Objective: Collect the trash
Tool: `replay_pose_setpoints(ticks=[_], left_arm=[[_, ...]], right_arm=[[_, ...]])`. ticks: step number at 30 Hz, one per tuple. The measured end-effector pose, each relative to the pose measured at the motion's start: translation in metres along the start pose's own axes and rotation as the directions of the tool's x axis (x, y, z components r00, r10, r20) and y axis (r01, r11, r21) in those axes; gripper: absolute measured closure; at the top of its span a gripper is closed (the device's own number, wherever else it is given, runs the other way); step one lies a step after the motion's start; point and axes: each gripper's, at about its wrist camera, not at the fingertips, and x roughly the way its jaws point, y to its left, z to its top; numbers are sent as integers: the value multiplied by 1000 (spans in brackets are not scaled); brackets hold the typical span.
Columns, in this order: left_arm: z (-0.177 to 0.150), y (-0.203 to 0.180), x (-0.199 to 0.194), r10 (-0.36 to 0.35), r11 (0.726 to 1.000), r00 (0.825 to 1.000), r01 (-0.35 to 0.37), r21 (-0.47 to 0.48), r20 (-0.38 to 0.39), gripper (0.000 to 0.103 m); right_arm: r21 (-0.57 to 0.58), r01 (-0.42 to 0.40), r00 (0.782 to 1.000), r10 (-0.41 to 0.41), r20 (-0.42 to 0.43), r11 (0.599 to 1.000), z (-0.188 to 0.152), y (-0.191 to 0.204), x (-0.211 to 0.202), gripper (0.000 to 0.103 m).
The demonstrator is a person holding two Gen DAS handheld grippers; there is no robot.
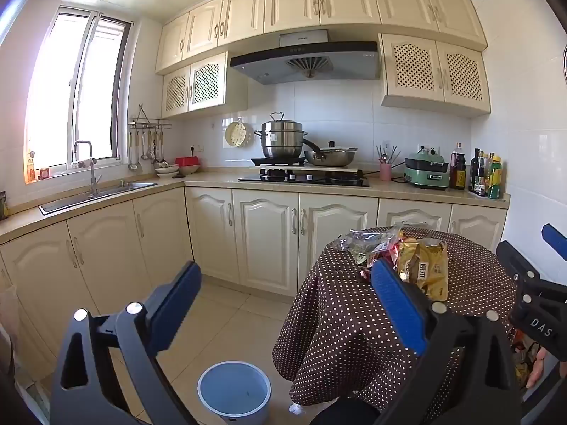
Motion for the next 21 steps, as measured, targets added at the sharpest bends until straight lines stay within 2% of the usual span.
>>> replay_pose_setpoints(ticks=[21], left_arm=[[0, 0, 0, 3, 1000, 1000, -3, 5, -4, 8]], right_arm=[[4, -1, 1000, 1, -8, 1000, -7, -5, 4, 6]])
